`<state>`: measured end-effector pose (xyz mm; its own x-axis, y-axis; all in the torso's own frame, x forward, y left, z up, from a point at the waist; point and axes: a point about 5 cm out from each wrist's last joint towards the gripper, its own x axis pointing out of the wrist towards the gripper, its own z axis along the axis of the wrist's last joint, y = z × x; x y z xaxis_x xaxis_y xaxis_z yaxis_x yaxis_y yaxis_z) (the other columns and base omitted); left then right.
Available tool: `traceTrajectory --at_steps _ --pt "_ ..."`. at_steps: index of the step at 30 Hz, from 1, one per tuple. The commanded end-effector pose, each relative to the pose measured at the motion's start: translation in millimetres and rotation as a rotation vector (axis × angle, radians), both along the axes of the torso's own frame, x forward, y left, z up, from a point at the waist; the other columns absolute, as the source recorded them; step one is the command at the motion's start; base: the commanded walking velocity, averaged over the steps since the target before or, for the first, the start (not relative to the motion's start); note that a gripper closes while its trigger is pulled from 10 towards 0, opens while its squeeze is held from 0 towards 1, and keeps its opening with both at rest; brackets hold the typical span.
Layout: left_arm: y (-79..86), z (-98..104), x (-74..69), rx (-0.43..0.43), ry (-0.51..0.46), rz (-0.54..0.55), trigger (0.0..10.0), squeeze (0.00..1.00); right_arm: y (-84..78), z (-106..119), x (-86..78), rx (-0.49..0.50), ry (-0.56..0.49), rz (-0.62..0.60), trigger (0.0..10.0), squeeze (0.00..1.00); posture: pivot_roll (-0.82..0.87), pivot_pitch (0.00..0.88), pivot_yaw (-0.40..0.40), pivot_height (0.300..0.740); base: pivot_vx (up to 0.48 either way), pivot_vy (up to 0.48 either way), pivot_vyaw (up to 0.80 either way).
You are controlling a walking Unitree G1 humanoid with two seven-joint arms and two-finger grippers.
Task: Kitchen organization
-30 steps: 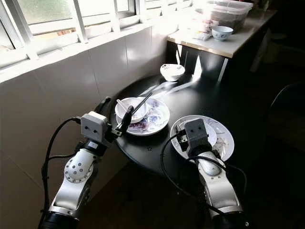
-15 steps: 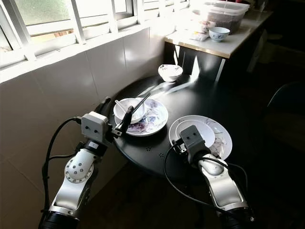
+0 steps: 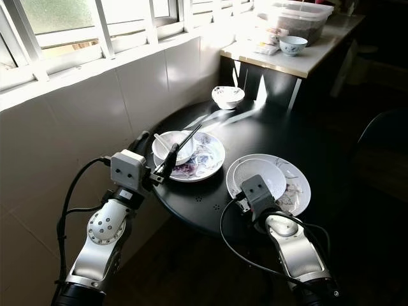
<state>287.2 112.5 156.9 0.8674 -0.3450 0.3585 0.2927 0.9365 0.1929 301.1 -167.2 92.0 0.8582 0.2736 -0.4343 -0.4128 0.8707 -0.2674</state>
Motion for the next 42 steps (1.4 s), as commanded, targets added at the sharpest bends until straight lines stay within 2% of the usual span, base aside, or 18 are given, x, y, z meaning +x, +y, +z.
traceTrajectory --at_steps 1,2,3,4,5,6,7,10,11,13,15,16,17,18,24,32,39,42 --pt "0.1 -2 1.6 0.010 0.015 0.006 10.0 0.00 -6.1 -1 1.8 -0.035 0.018 -0.007 10.0 0.00 0.05 0.000 -0.027 0.740 0.000 0.000 0.00" --pt "0.7 -2 2.1 0.011 0.016 0.009 10.0 0.00 -7.1 1 3.1 -0.045 0.016 0.006 7.8 0.00 0.05 0.000 -0.027 0.740 0.000 0.000 0.00" --pt "0.9 -2 2.2 0.012 0.016 0.011 10.0 0.00 -7.5 1 3.5 -0.051 0.018 0.010 4.9 0.00 0.05 0.000 -0.027 0.740 0.000 0.000 0.00" --pt "1.0 -2 2.3 0.013 0.016 0.012 10.0 0.00 -7.8 1 3.8 -0.054 0.020 0.013 4.9 0.00 0.05 0.000 -0.027 0.740 0.000 0.000 0.00" --pt "1.1 -2 2.4 0.015 0.018 0.014 10.0 0.00 -8.2 1 4.3 -0.058 0.023 0.017 4.2 0.00 0.05 0.000 -0.027 0.740 0.000 0.000 0.00" --pt "1.2 -2 2.4 0.016 0.019 0.015 10.0 0.00 -8.6 1 4.7 -0.061 0.025 0.019 4.2 0.00 0.05 0.000 -0.027 0.740 0.000 0.000 0.00" --pt "1.1 -3 2.4 0.018 0.021 0.016 10.0 0.00 -8.7 0 4.8 -0.063 0.029 0.023 2.3 0.00 0.05 0.000 -0.030 0.740 0.000 0.000 0.00" --pt "0.9 -4 2.3 0.020 0.024 0.017 10.0 0.00 -8.8 -1 4.9 -0.070 0.044 0.032 2.3 0.00 0.05 0.000 -0.031 0.740 0.000 0.000 0.00" --pt "1.0 -4 2.3 0.024 0.024 0.019 10.0 0.00 -8.4 -3 4.8 -0.071 0.052 0.037 1.9 0.00 0.06 0.000 -0.032 0.740 0.000 0.000 0.00" --pt "1.1 -4 2.5 0.027 0.024 0.022 10.0 0.00 -7.6 -4 4.8 -0.069 0.055 0.039 3.0 0.00 0.06 0.000 -0.034 0.740 0.000 0.000 0.00" --pt "1.2 -5 2.7 0.027 0.024 0.023 10.0 0.00 -6.8 -4 4.7 -0.066 0.057 0.041 2.7 0.00 0.06 0.000 -0.035 0.740 0.000 0.000 0.00" --pt "1.6 -5 2.8 0.029 0.025 0.024 10.0 0.00 -6.2 -4 4.8 -0.065 0.057 0.040 3.3 0.00 0.06 0.000 -0.034 0.740 0.000 0.000 0.00" --pt "2.2 -5 3.1 0.032 0.025 0.027 10.0 0.00 -4.7 -4 5.0 -0.058 0.055 0.045 2.6 0.00 0.06 0.000 -0.034 0.740 0.000 0.000 0.00" --pt "2.3 -5 3.3 0.034 0.026 0.028 10.0 0.00 -4.3 -4 5.1 -0.056 0.055 0.046 0.0 0.00 0.06 0.000 -0.034 0.740 0.000 0.000 0.00" --pt "2.1 -5 3.7 0.039 0.026 0.032 10.0 0.00 -3.5 1 7.3 -0.049 0.014 0.033 0.0 0.00 0.06 0.000 -0.034 0.740 0.000 0.000 0.00" --pt "1.3 -7 3.8 0.043 0.033 0.034 10.0 0.00 -4.3 13 10.7 -0.107 -0.101 0.017 0.0 0.00 0.05 0.000 -0.032 0.740 0.000 0.000 0.00" --pt "2.2 -7 4.2 0.043 0.035 0.036 10.0 0.00 -11.9 37 18.6 -0.183 -0.298 -0.073 0.0 0.00 0.05 0.000 -0.030 0.740 0.000 0.000 0.00" --pt "2.9 -7 4.4 0.044 0.036 0.038 10.0 0.00 -11.6 53 20.8 -0.162 -0.426 -0.110 0.0 0.00 0.05 0.000 -0.029 0.740 0.000 0.000 0.00"
